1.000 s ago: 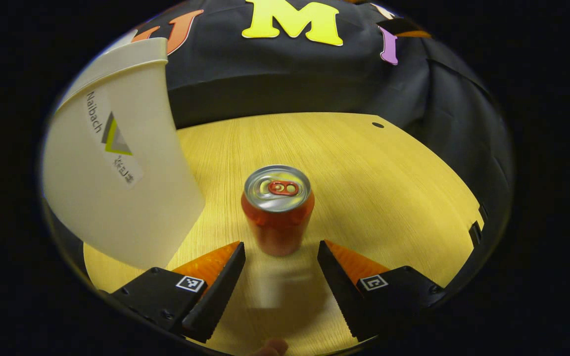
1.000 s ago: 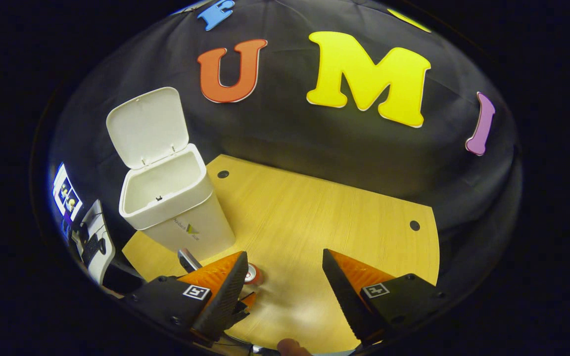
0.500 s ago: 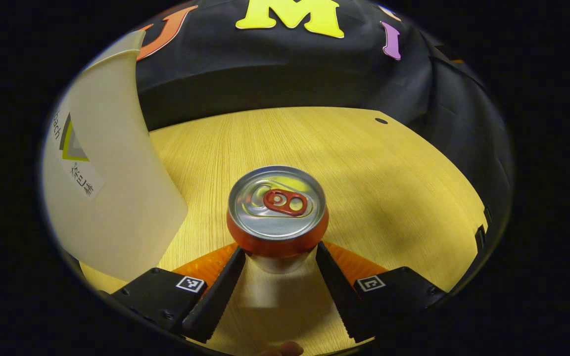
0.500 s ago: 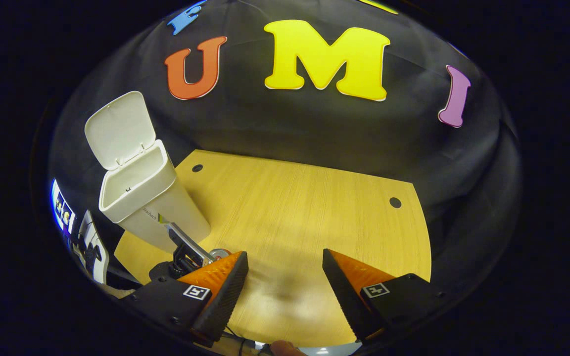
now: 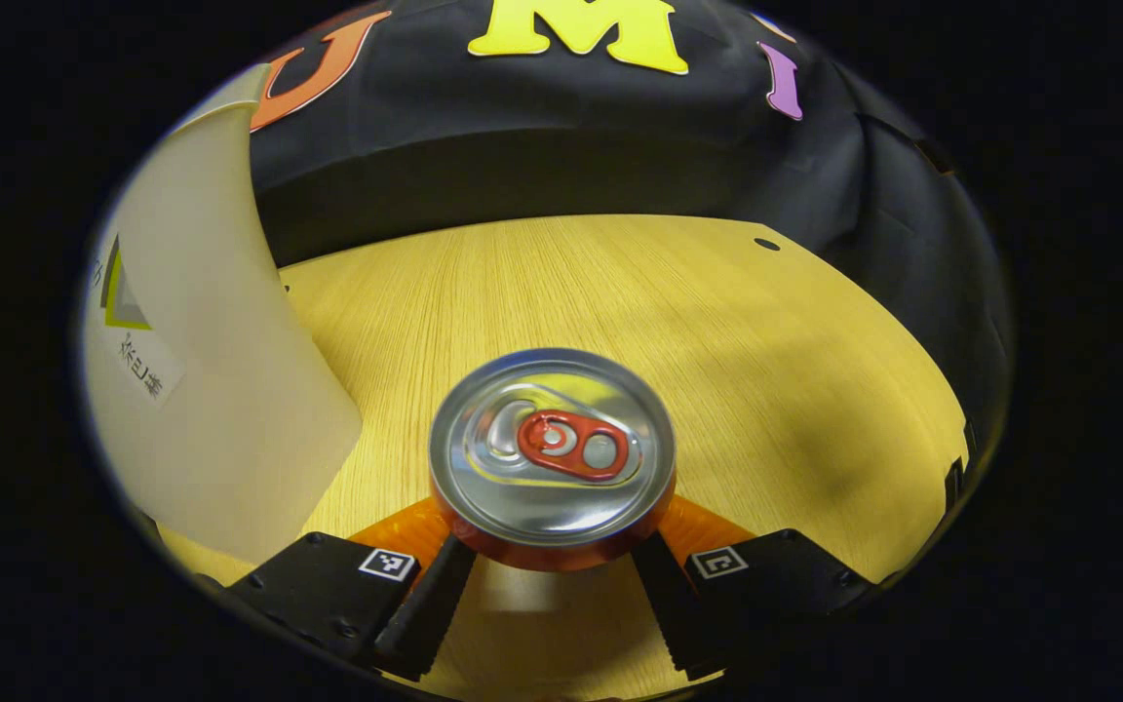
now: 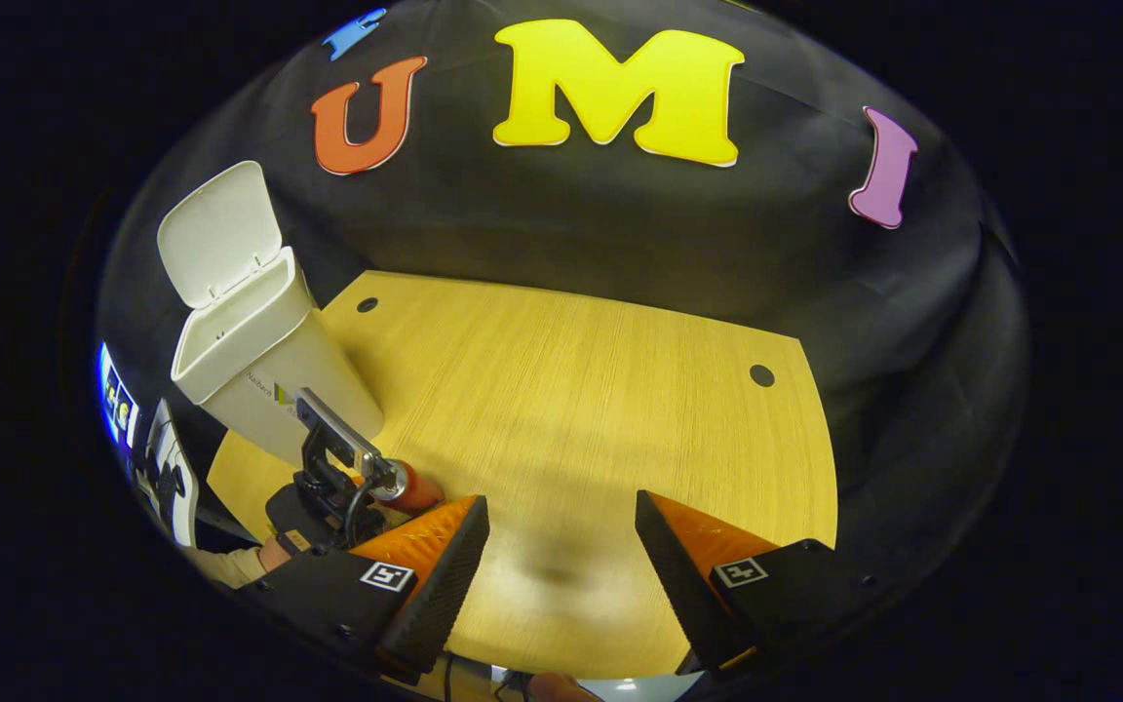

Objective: Press the lid of the desktop garbage bin to open it, pick up the crumpled paper on the desktop and throw it into the bin, then pick up the pop can on the desktop and drop it into the bin, and finally close the garbage bin lid.

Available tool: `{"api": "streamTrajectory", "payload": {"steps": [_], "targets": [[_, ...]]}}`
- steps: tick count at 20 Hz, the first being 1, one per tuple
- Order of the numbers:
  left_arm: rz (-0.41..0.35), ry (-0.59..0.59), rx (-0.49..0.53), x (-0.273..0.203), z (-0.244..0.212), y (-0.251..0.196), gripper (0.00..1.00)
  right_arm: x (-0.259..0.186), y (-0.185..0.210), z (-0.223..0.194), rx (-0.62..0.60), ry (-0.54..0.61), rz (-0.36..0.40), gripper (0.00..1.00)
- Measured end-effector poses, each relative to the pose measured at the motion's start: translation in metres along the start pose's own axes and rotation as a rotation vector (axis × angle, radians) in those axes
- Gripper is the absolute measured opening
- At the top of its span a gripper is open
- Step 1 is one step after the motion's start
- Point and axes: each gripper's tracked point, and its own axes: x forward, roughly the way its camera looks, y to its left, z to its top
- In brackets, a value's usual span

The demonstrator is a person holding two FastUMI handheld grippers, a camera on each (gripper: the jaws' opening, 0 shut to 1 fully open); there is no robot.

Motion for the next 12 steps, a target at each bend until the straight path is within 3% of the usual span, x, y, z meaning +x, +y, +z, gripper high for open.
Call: {"api": "streamTrajectory", "payload": {"steps": [7,12], "targets": [[0.129,0.009,-0.094,-0.088,0.032,0.012,0.87,0.007,-0.026,-0.037,-0.077,0.015,0.053,0.95],[0.227,0.014,-0.166,-0.168,0.061,0.013,0.87,0.027,-0.027,-0.064,0.003,0.079,0.209,0.95]]}}
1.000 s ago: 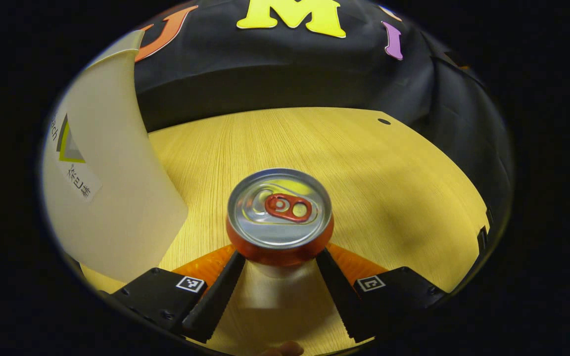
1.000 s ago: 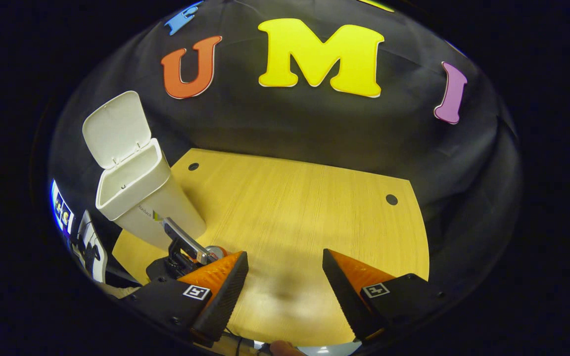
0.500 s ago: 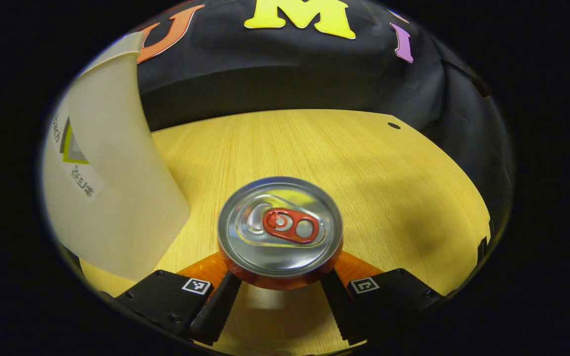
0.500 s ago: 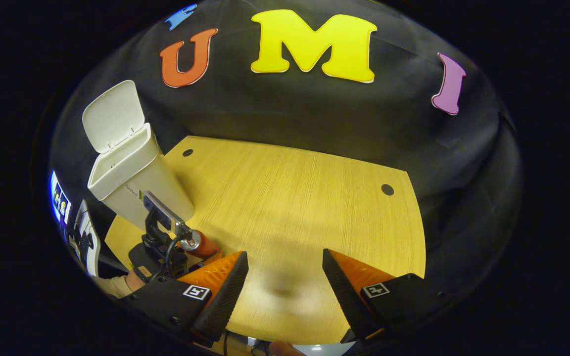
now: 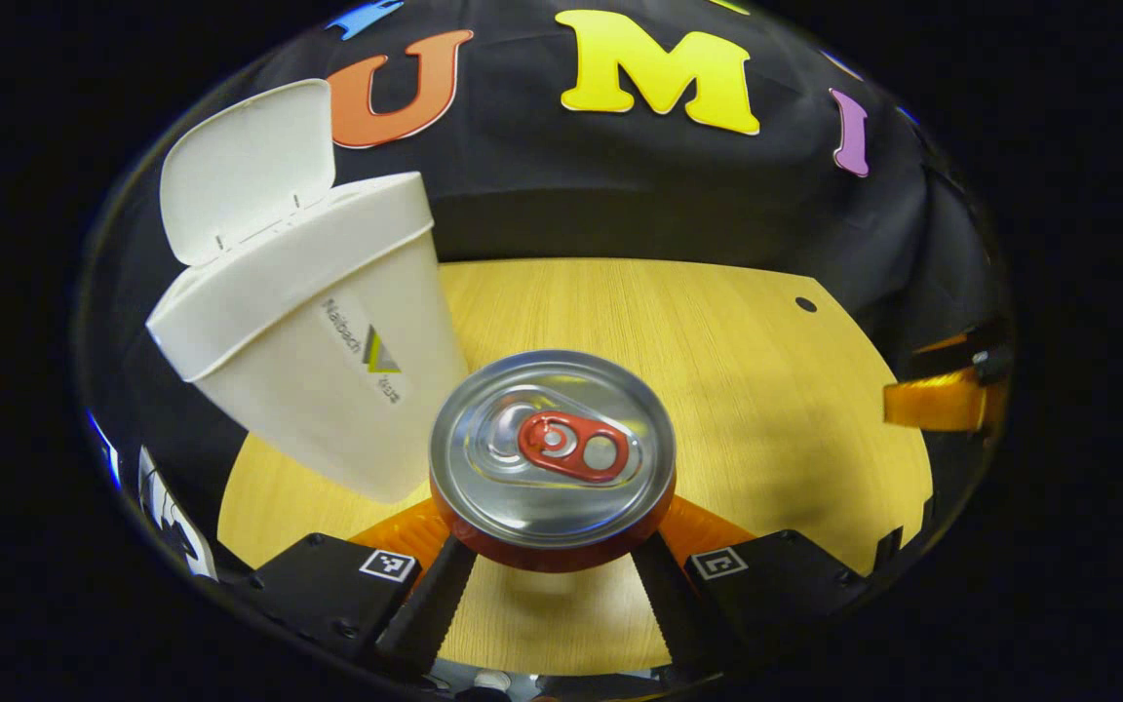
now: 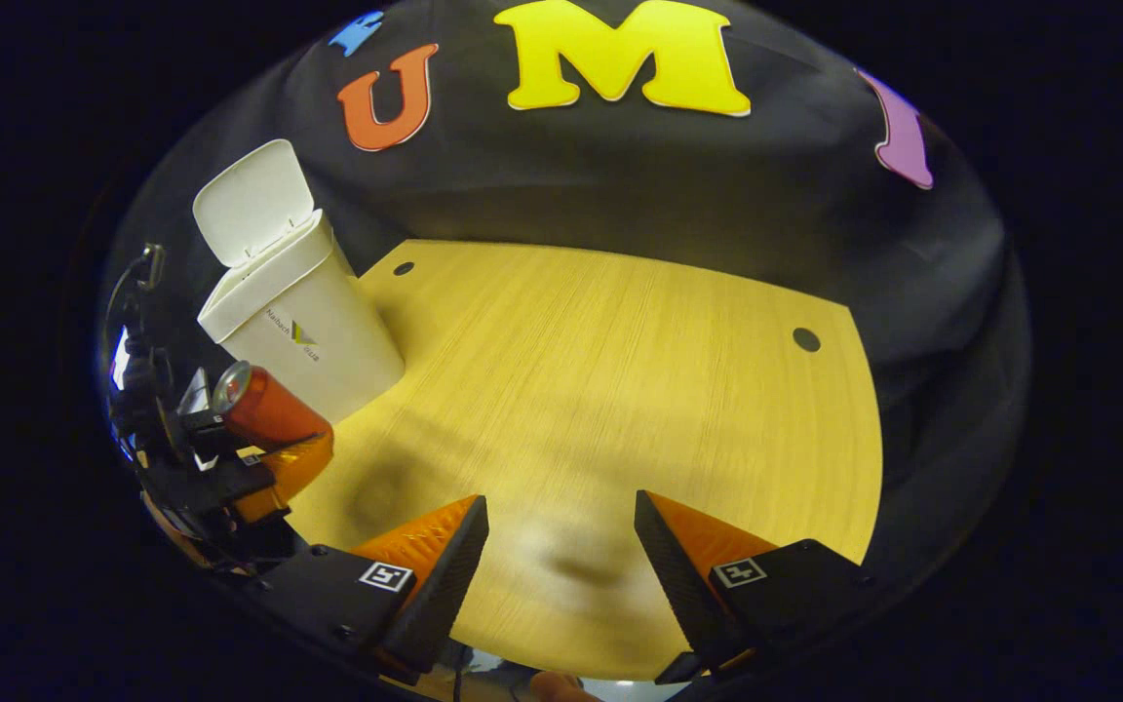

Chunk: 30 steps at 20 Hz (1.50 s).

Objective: Press the lid of the desktop garbage bin to open it, pick up the crumpled paper on the desktop and throw it into the bin, then pick up the pop can on the desktop and drop it into the bin, and finally close the garbage bin lid.

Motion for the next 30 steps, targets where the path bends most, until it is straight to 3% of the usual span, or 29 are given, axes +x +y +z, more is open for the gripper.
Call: {"api": "streamTrajectory", "payload": {"steps": [6,10,16,19,20,22,25,27,30], "targets": [[0.116,-0.051,-0.038,-0.076,0.058,0.023,0.87,0.02,-0.005,-0.007,-0.093,-0.022,0.043,0.96],[0.162,-0.087,-0.037,-0.106,0.105,0.043,0.86,0.019,-0.002,-0.021,-0.058,-0.003,0.039,0.96],[0.229,-0.142,-0.074,-0.091,0.174,0.108,0.86,0.019,-0.008,-0.032,-0.041,0.005,-0.009,0.96],[0.263,-0.162,-0.082,-0.074,0.196,0.143,0.86,0.014,-0.004,-0.039,0.055,0.024,0.002,0.97],[0.276,-0.167,-0.091,-0.066,0.202,0.154,0.86,0.013,-0.005,-0.042,0.084,0.032,-0.007,0.94],[0.316,-0.172,-0.114,-0.05,0.208,0.178,0.86,0.009,-0.012,-0.05,0.118,0.043,-0.045,0.97],[0.302,-0.139,-0.15,-0.015,0.203,0.195,0.86,-0.006,-0.029,-0.061,0.147,0.052,-0.109,0.97],[0.236,-0.106,-0.187,0.009,0.194,0.191,0.87,-0.015,-0.038,-0.072,0.173,0.064,-0.147,0.96],[0.179,-0.097,-0.217,0.019,0.184,0.188,0.87,-0.02,-0.034,-0.075,0.224,0.062,-0.145,0.96]]}}
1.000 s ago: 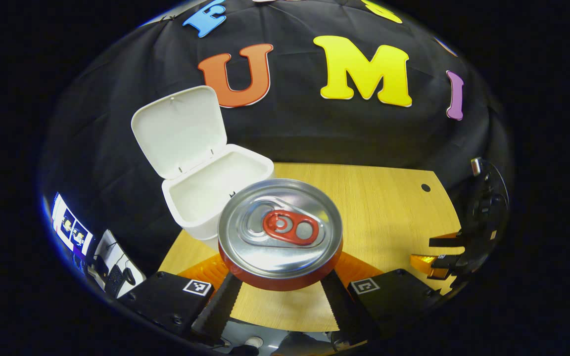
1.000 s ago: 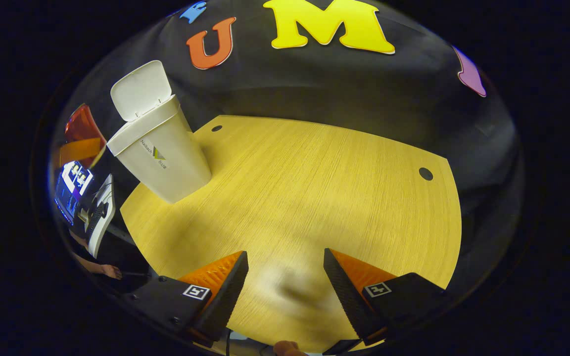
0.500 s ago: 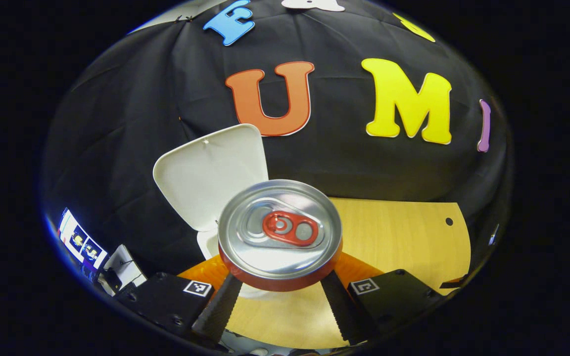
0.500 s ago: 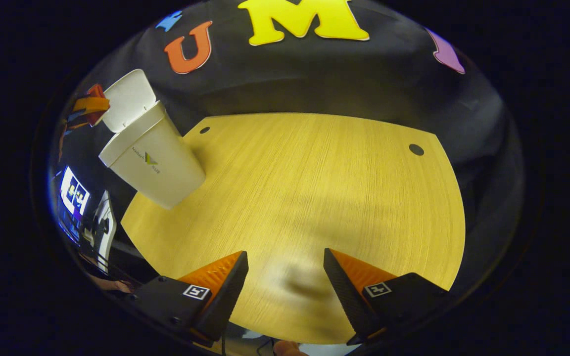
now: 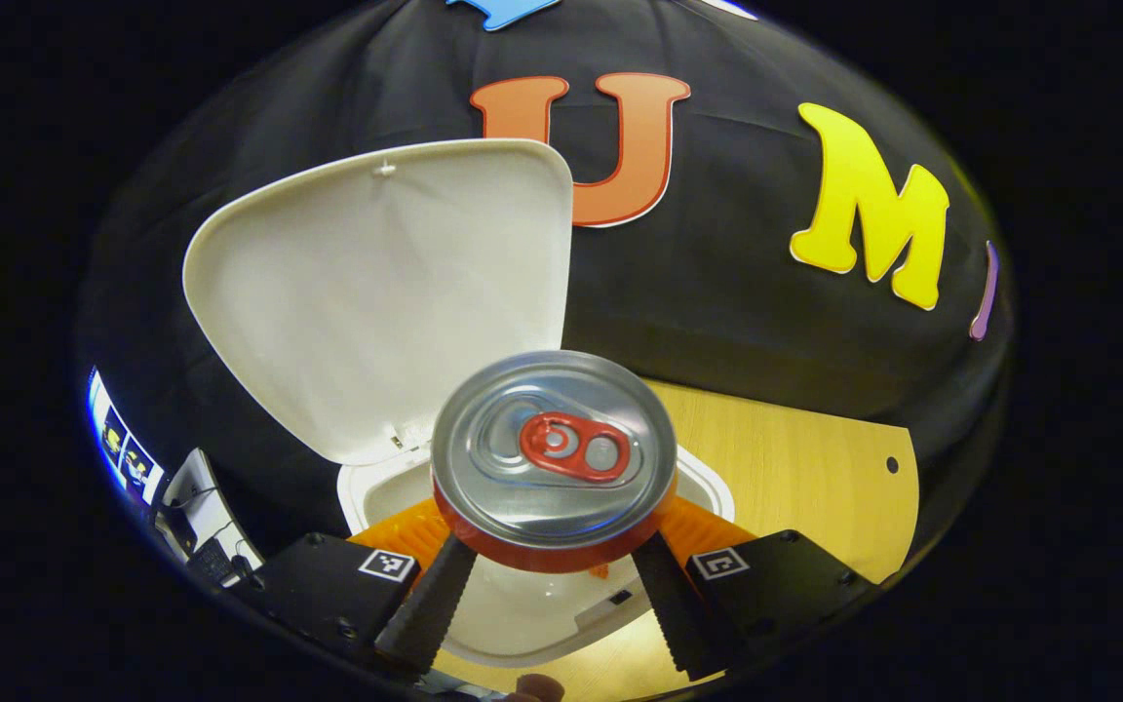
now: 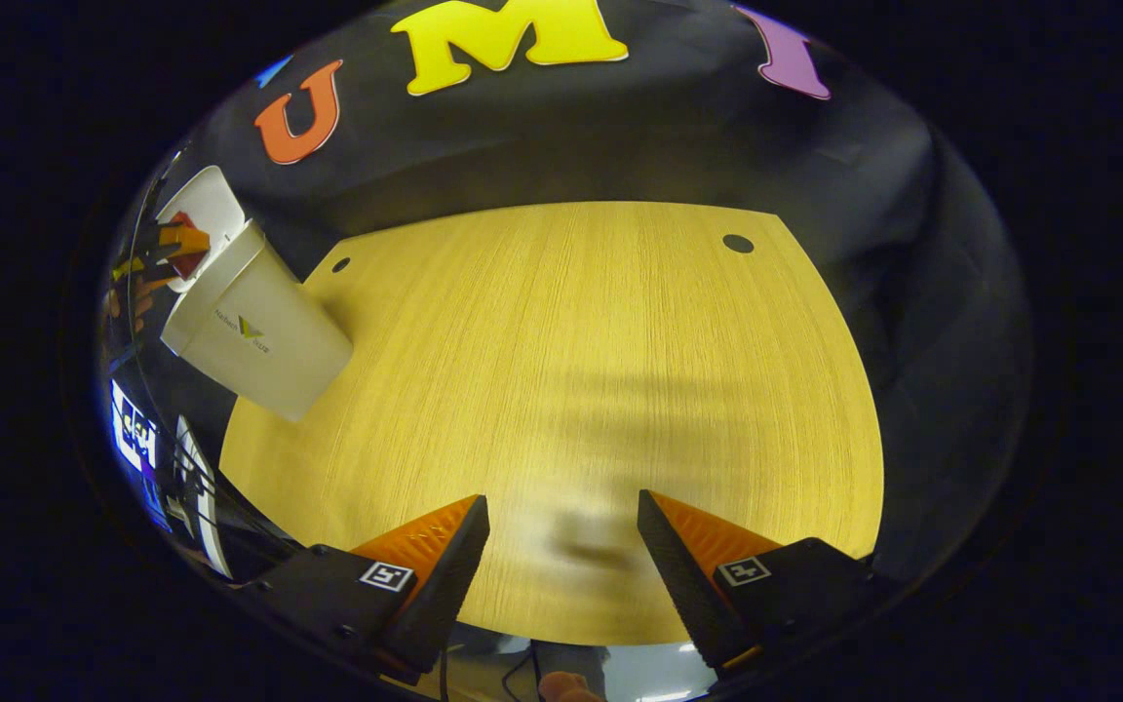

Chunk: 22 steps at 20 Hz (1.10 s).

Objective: Press the lid of the desktop garbage bin to open it, pick up the crumpled paper on the desktop and throw it into the bin, then pick up the pop can on the desktop and drop it into the bin, and finally close the garbage bin lid.

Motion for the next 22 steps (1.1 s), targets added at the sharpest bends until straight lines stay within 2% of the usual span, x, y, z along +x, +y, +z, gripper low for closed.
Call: {"api": "streamTrajectory", "payload": {"steps": [6,7,8,10,12,17,19,22], "targets": [[0.017,-0.053,0.085,-0.009,0.015,-0.004,0.9,0.004,0.014,-0.001,-0.038,0.013,-0.009,0.96],[0.017,-0.073,0.103,-0.017,0.023,-0.006,0.9,0.006,0.015,0.004,-0.048,0.002,-0.014,0.94],[0.022,-0.102,0.126,-0.029,0.034,-0.007,0.9,0.006,0.017,0.007,-0.057,-0.003,-0.011,0.96],[0.053,-0.168,0.179,-0.051,0.062,-0.004,0.91,0.007,0.022,0.011,-0.07,0.003,-0.004,0.94],[0.077,-0.229,0.213,-0.07,0.091,-0.005,0.94,0.01,0.026,0.016,-0.071,0.002,0.004,0.96],[0.13,-0.351,0.184,-0.093,0.157,0.009,0.93,0.012,0.028,0.024,-0.068,-0.003,0.011,0.96],[0.163,-0.387,0.143,-0.096,0.182,0.026,0.96,0.011,0.024,0.025,-0.074,-0.008,0.0,0.97],[0.217,-0.432,0.084,-0.089,0.206,0.048,0.93,0.007,0.015,0.027,-0.068,-0.011,-0.012,0.97]]}}
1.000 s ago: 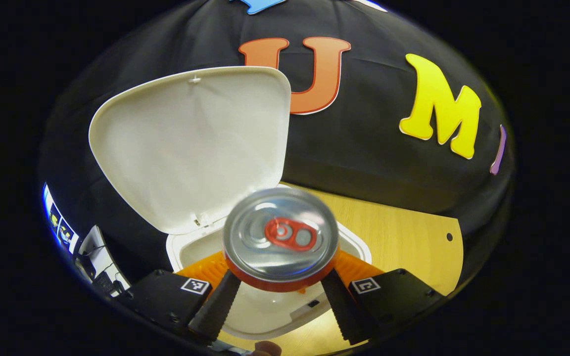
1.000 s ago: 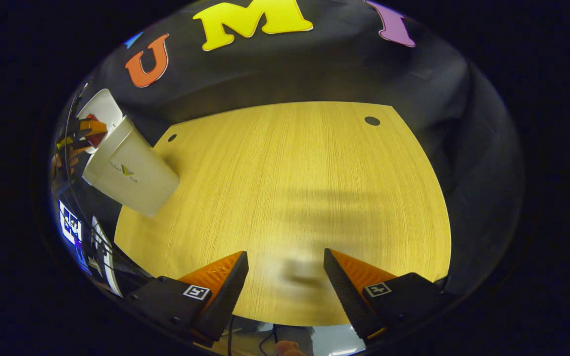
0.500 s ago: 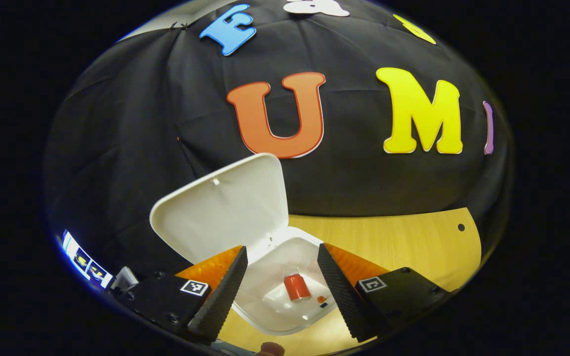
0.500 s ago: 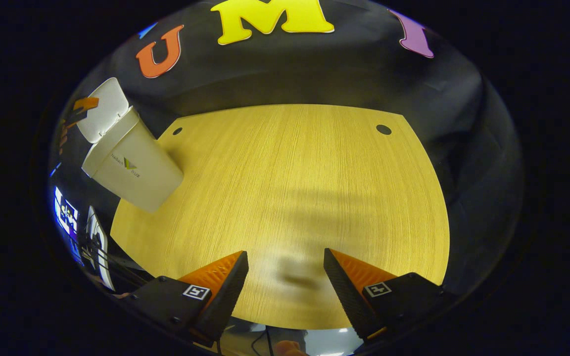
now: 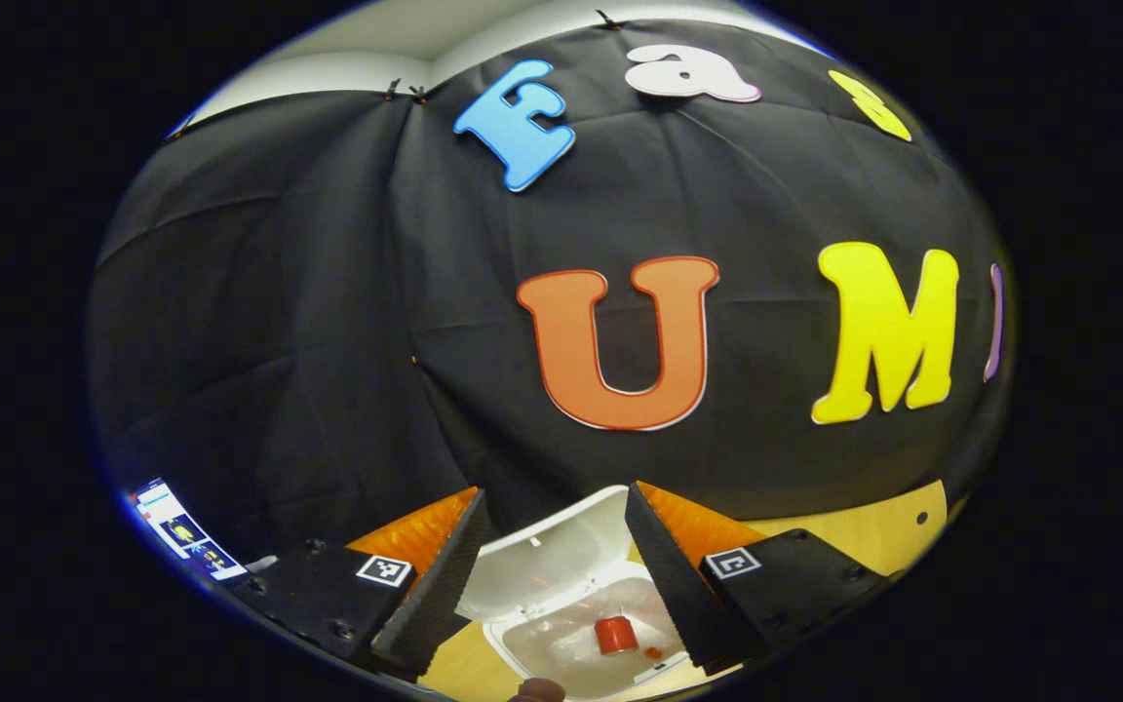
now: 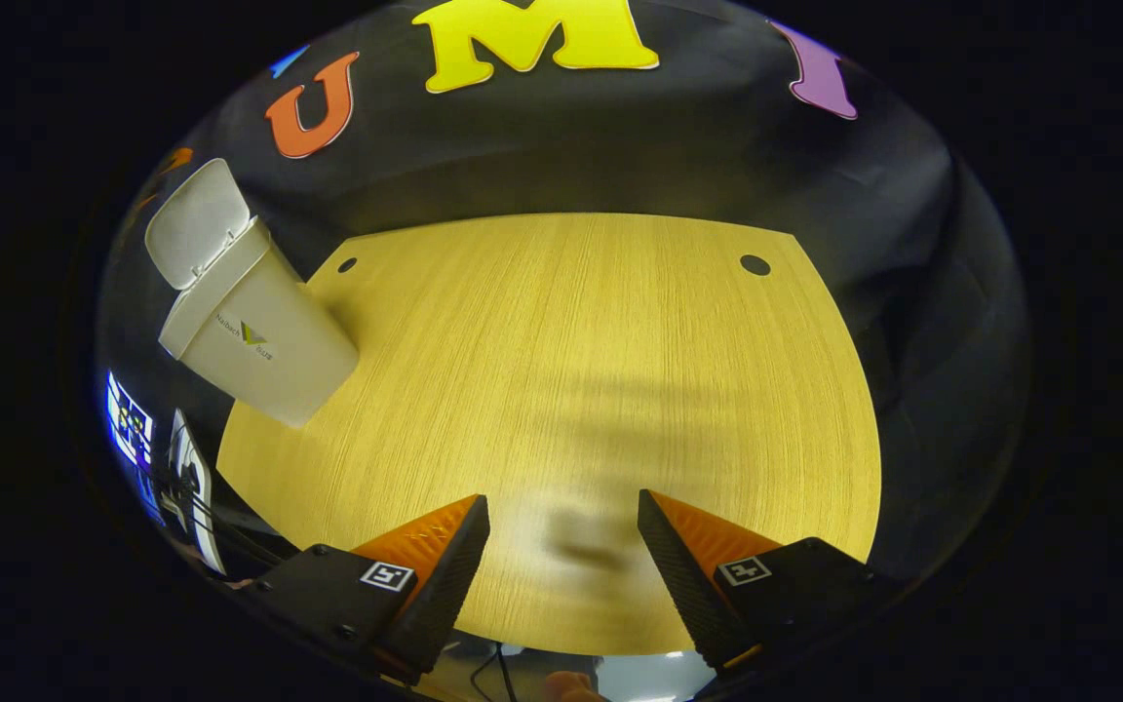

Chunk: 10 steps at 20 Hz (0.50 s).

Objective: Press the lid of the desktop garbage bin to open it, pick up the crumpled paper on the desktop and throw it into the bin, then pick up the pop can on the desktop and drop it into the bin, and finally close the garbage bin lid.

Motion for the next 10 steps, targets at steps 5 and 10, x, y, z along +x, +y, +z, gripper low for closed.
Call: {"api": "streamTrajectory", "payload": {"steps": [5,10], "targets": [[0.079,0.065,-0.106,0.043,-0.016,0.022,0.93,-0.008,-0.012,0.0,0.009,-0.01,-0.029,0.97],[0.101,0.163,-0.265,0.059,-0.045,0.026,0.94,-0.014,-0.012,-0.003,-0.001,-0.019,-0.037,0.96]]}}
